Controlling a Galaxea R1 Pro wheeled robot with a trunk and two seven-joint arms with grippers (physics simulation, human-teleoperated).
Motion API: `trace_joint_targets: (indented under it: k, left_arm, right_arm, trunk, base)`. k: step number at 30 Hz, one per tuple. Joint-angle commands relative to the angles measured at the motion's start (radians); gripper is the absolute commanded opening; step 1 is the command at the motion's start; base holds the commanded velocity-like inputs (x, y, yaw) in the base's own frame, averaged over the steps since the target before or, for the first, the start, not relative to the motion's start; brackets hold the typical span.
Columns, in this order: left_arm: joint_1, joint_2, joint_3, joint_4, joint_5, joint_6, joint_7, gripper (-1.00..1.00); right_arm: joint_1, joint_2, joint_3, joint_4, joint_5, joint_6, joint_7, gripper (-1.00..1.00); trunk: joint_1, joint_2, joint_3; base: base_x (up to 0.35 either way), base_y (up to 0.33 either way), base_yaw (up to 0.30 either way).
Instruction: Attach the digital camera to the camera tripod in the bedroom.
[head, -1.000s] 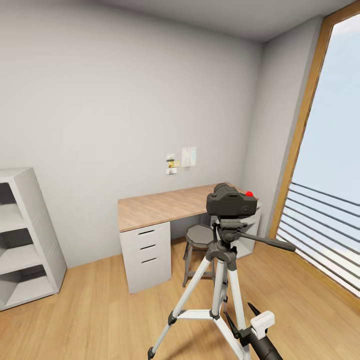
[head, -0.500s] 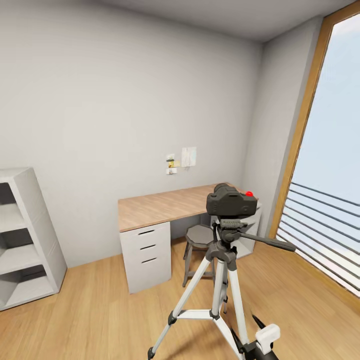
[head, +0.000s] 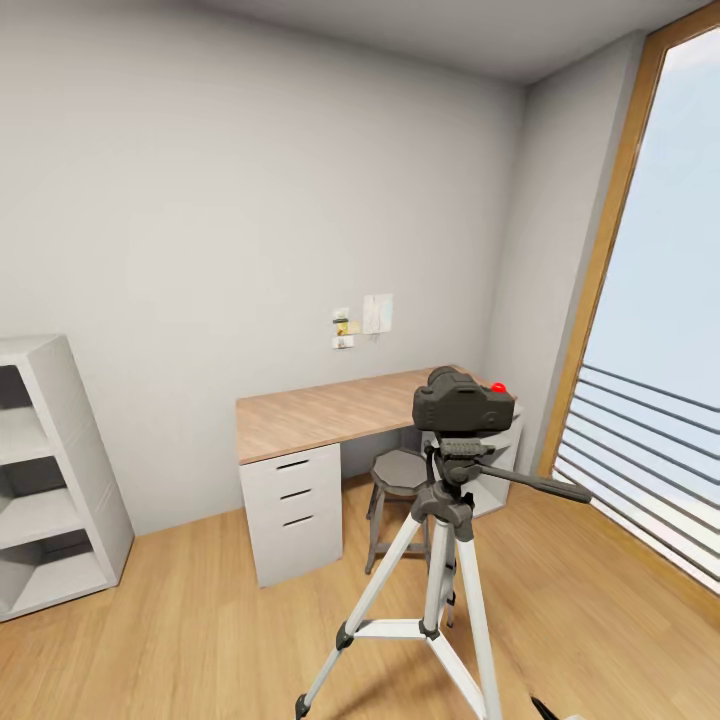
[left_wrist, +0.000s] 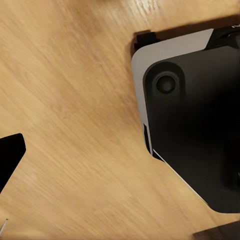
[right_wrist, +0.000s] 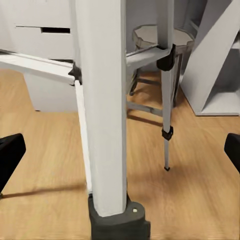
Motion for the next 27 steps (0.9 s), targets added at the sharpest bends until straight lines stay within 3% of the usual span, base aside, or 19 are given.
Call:
trace_joint_targets:
  k: [1, 12, 18, 21, 23, 25, 27]
  left_arm:
    - [0.0, 0.0, -0.004, -0.001, -0.011, 0.002, -0.008, 1.0]
    - [0.0, -0.001, -0.005, -0.001, -0.011, 0.002, -0.008, 1.0]
    - [0.0, -0.002, -0.004, -0.001, -0.011, 0.002, -0.008, 1.0]
    - [0.001, -0.003, -0.005, -0.001, -0.011, 0.003, -0.008, 1.0]
    - [0.004, -0.003, -0.005, -0.001, -0.011, 0.004, -0.008, 1.0]
    - [0.017, -0.003, -0.004, -0.001, -0.011, 0.005, -0.008, 1.0]
    - [0.025, -0.004, -0.005, -0.001, -0.011, 0.005, -0.008, 1.0]
  right_arm:
    - [0.001, 0.0, 0.007, 0.006, -0.011, -0.004, 0.006, 1.0]
    - [0.082, -0.002, 0.007, 0.014, -0.011, -0.004, 0.009, 1.0]
    - [0.136, -0.033, 0.007, 0.015, -0.011, -0.003, 0.005, 1.0]
    - [0.176, -0.047, 0.007, 0.018, -0.011, 0.095, 0.003, 1.0]
    - [0.198, -0.051, 0.007, 0.019, -0.011, 0.199, -0.002, 1.0]
    - [0.221, -0.053, 0.007, 0.019, -0.011, 0.378, -0.044, 1.0]
    - [0.231, -0.053, 0.007, 0.019, -0.011, 0.47, -0.087, 1.0]
  trunk:
    - [0.0, -0.001, 0.0]
    - [0.0, -0.001, 0.0]
    - [0.0, -0.001, 0.0]
    - [0.0, -0.001, 0.0]
    - [0.0, -0.001, 0.0]
    - [0.0, -0.001, 0.0]
    - [0.0, -0.001, 0.0]
  base:
    - [0.0, 0.0, 0.0]
    - [0.0, 0.0, 0.0]
    - [0.0, 0.0, 0.0]
    - [0.0, 0.0, 0.0]
    - [0.0, 0.0, 0.0]
    - [0.0, 0.0, 0.0]
    - [0.0, 0.0, 0.0]
